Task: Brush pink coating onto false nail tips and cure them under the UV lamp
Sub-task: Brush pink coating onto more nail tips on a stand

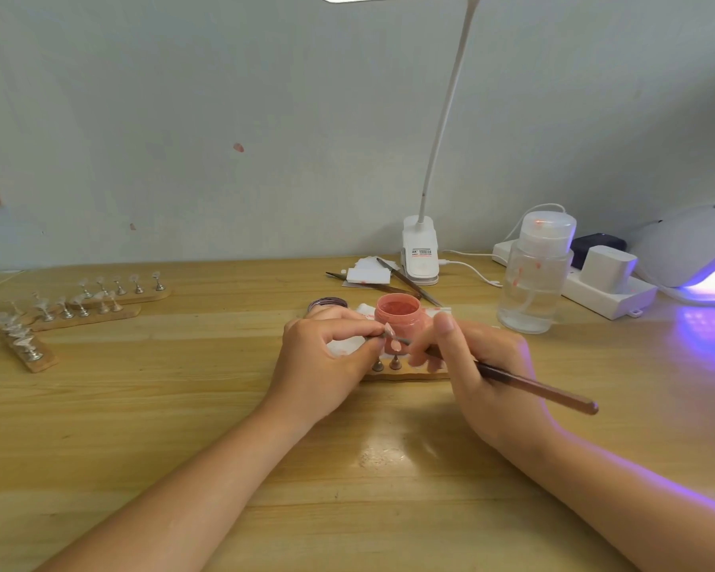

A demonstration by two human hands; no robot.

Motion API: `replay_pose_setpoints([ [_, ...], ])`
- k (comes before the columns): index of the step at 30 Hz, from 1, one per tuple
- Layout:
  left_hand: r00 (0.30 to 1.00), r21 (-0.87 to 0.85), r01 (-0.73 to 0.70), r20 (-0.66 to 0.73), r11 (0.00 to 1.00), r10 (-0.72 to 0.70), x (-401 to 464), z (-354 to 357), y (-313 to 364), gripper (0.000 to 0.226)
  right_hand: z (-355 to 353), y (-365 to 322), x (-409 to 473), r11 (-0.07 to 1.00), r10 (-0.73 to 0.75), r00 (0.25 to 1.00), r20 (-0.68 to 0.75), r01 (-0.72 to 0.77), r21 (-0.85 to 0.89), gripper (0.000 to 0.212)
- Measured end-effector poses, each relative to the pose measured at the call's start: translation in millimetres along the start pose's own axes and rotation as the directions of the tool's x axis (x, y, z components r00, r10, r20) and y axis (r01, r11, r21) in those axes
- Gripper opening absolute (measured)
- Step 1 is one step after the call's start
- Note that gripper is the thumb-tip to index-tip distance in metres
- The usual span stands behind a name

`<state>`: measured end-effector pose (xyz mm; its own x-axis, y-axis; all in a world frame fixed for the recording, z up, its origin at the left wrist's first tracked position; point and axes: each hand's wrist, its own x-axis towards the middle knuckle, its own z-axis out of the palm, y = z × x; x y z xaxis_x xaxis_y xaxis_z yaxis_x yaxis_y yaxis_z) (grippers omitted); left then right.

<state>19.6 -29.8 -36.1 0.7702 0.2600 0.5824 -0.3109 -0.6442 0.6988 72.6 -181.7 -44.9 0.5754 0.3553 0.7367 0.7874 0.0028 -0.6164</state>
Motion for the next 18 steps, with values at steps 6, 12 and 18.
replay_pose_setpoints([
  [6, 1.0, -0.009, 0.01, -0.008, 1.0, -0.01, 0.2, 0.4, 0.0, 0.019, -0.2, -4.4, 0.8, 1.0, 0.02, 1.0, 0.019, -0.02, 0.018, 0.038],
  [12, 1.0, -0.018, -0.001, 0.003, 1.0, 0.001, 0.0, 0.2, 0.7, 0.024, -0.7, -4.0, -1.1, 0.993, 0.081, 0.997, 0.01, -0.081, 0.081, 0.047],
  [18, 1.0, -0.01, -0.017, -0.004, 1.0, 0.017, 0.2, 1.3, -1.8, 0.016, 0.4, -5.5, 0.7, 0.993, 0.095, 0.995, 0.022, -0.096, 0.065, 0.043],
])
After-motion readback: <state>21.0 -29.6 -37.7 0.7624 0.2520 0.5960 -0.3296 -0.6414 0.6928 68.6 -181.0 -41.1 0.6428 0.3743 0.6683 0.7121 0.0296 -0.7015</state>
